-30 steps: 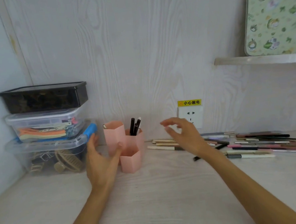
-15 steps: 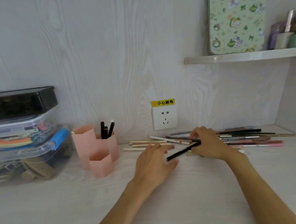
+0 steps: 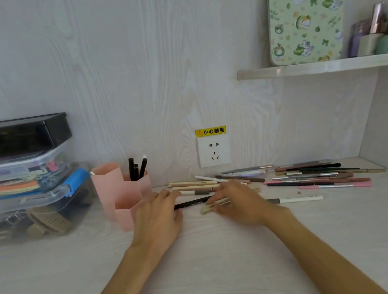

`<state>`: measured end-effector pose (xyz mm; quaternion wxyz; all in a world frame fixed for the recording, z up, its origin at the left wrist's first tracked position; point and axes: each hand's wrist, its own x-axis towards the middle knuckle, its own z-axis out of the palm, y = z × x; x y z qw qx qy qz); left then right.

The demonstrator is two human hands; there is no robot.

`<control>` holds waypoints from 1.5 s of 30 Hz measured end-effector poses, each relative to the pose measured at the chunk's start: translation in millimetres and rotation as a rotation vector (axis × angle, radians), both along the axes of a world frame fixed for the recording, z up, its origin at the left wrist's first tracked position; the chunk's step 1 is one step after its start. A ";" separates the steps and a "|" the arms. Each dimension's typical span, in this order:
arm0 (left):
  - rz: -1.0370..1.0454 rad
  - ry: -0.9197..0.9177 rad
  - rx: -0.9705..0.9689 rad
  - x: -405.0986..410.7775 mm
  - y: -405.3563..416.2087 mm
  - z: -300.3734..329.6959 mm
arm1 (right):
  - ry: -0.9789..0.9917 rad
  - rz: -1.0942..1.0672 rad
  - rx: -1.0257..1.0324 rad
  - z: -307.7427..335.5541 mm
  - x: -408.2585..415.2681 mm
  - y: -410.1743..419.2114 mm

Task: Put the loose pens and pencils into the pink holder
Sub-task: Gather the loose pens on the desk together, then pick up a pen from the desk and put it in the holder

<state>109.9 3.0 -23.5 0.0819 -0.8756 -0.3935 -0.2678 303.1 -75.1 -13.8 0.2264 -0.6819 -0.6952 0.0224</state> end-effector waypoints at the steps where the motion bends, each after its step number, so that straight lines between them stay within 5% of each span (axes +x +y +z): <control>1: -0.033 -0.023 0.014 -5.7 -0.4 0.9 | 0.019 0.054 0.017 -4.5 -10.3 4.7; 7: -0.099 -0.046 -0.166 -35.4 0.4 -6.2 | 0.302 0.150 0.051 -15.9 -44.6 19.6; 13: -0.141 -0.103 -0.225 -42.8 -2.2 -12.3 | 0.249 -0.129 0.154 12.7 6.8 -13.6; 19: -0.147 -0.129 -0.215 -41.0 -6.5 -10.0 | 0.155 -0.332 -0.306 6.0 77.5 -92.8; 26: -0.097 -0.158 -0.221 -48.9 -8.7 -7.9 | 0.050 -0.414 -0.011 -9.2 71.4 -88.1; 36: -0.059 -0.197 -0.190 -59.2 -9.6 -5.5 | 0.165 -0.109 0.198 -13.7 -6.3 -9.8; 42: -0.168 -0.814 -0.323 -74.2 -7.5 9.7 | 0.284 -0.057 0.230 -14.4 -46.6 36.2; 45: -0.235 -1.137 -0.301 -88.5 -7.3 27.8 | 0.194 -0.012 0.222 -21.6 -53.7 45.2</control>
